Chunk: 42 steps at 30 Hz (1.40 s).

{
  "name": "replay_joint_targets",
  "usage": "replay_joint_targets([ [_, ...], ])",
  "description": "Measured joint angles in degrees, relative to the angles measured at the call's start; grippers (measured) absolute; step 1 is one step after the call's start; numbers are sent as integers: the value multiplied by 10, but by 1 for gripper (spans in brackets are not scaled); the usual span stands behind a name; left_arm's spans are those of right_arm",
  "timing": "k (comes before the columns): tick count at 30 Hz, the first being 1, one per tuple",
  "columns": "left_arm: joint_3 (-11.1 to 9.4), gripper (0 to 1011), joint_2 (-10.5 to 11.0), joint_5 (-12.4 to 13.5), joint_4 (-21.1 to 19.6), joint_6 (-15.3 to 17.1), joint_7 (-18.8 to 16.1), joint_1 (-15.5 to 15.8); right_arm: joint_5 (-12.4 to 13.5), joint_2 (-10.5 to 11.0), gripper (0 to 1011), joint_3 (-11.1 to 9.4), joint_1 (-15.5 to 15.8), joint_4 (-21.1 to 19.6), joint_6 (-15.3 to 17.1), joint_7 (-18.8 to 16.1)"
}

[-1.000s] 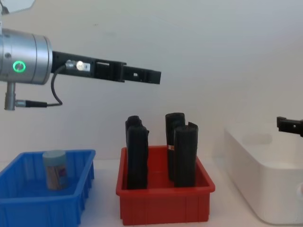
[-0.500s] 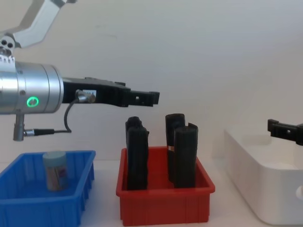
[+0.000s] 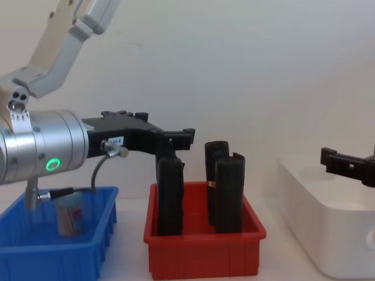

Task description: Pick the cotton swabs from the blue box and place them into the white box.

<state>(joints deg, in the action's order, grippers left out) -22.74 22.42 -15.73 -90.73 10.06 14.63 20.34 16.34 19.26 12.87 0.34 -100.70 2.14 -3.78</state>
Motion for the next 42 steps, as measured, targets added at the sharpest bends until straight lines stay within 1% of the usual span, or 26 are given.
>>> replay_joint_targets([
  [1,-3,1004,0,3,-2,-8,-11,-5,0,0,1001,0,1,-1,-1,0],
  [8,-13,1004,-2,17,-10,-37,-57,-27,2,1,1001,1,5,-5,-2,-1],
  [11,-20,1004,-3,26,-15,-56,-85,-41,2,1,1001,1,5,-5,-2,-1],
  [17,-29,1004,-5,37,-22,-81,-122,-59,2,1,1002,1,5,-5,-2,-1],
  [23,-33,1004,-6,42,-25,-92,-138,-67,2,1,1002,1,5,-5,-2,0],
  [38,-33,1004,-5,43,-25,-93,-140,-68,0,0,1002,1,4,-4,-2,-2],
  [42,-33,1004,-5,43,-25,-93,-140,-68,-5,-2,1002,1,-4,3,0,-10],
])
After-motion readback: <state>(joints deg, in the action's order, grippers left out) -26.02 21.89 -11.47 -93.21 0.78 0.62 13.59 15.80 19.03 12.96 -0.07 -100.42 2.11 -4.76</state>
